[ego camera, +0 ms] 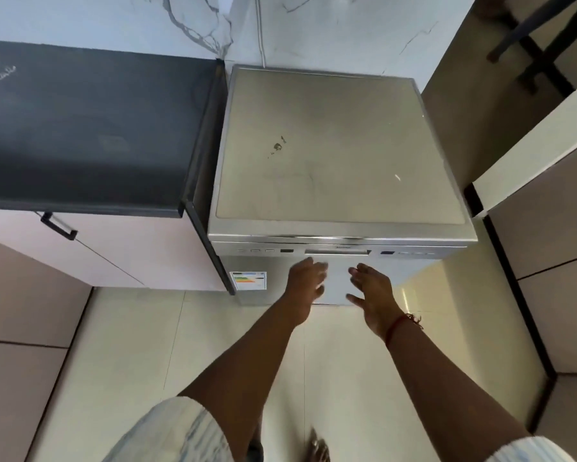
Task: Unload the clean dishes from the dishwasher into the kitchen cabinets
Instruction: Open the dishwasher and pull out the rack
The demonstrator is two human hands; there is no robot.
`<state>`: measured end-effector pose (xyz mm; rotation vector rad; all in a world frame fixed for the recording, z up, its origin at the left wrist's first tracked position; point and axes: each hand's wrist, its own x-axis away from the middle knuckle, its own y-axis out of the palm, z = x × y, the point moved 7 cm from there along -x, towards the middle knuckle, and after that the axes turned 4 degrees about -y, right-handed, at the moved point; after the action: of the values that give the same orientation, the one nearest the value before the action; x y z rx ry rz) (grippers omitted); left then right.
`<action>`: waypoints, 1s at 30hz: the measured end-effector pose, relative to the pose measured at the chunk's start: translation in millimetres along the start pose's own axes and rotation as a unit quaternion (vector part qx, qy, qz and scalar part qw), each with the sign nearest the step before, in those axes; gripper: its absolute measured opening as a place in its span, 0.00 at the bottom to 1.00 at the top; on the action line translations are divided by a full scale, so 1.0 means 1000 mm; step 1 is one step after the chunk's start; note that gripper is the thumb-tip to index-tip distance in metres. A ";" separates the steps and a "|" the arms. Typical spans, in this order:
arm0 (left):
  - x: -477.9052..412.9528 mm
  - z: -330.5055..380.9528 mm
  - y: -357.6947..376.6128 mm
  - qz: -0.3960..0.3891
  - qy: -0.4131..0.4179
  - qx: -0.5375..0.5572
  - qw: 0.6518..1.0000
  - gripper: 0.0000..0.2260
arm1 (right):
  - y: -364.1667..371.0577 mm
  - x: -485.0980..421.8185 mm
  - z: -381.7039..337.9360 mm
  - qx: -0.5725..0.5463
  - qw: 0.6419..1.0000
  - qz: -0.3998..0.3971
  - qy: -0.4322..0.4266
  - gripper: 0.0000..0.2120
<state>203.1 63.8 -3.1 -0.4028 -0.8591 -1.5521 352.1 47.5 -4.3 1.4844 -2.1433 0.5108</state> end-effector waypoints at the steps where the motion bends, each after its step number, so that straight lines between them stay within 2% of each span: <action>1: -0.012 0.001 0.006 -0.008 -0.004 0.122 0.992 0.06 | 0.001 -0.010 0.006 -0.074 0.997 -0.007 0.019 0.13; 2: -0.023 0.001 0.010 -0.006 0.001 0.218 0.976 0.07 | 0.003 -0.020 0.010 -0.134 0.990 -0.013 0.032 0.13; 4: -0.042 0.003 0.015 0.003 0.021 0.337 0.941 0.08 | 0.012 -0.038 0.010 -0.219 0.975 -0.031 0.040 0.10; 7: -0.062 -0.010 0.021 0.017 0.040 0.406 0.913 0.09 | 0.019 -0.061 0.013 -0.310 0.948 -0.054 0.045 0.10; 11: -0.074 -0.014 0.016 0.001 0.085 0.459 0.885 0.09 | 0.028 -0.077 0.014 -0.380 0.919 -0.099 0.030 0.15; 15: -0.066 -0.027 0.016 -0.015 0.092 0.446 0.890 0.10 | 0.028 -0.079 0.024 -0.357 0.926 -0.117 0.026 0.21; 18: -0.058 -0.032 0.026 -0.031 0.092 0.392 0.915 0.10 | 0.027 -0.079 0.024 -0.339 0.934 -0.107 0.030 0.25; 21: -0.062 -0.019 0.034 0.020 0.084 0.346 0.934 0.11 | 0.029 -0.079 0.024 -0.334 0.936 -0.102 0.036 0.28; 24: -0.070 -0.019 0.029 0.082 0.068 0.366 0.925 0.20 | 0.026 -0.081 0.027 -0.321 0.943 -0.082 0.036 0.30; 25: -0.073 -0.018 0.029 0.075 0.063 0.381 0.919 0.22 | 0.027 -0.082 0.028 -0.317 0.945 -0.079 0.033 0.32; 27: -0.077 -0.015 0.033 0.029 0.071 0.425 0.902 0.19 | 0.026 -0.084 0.029 -0.301 0.951 -0.073 0.021 0.33; 30: -0.084 -0.014 0.035 -0.027 0.077 0.455 0.887 0.14 | 0.025 -0.089 0.030 -0.279 0.959 -0.052 0.013 0.29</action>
<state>255.6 113.0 -60.4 0.4259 -1.3586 -1.0460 350.1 106.7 -81.0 1.2427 -1.9504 -0.1126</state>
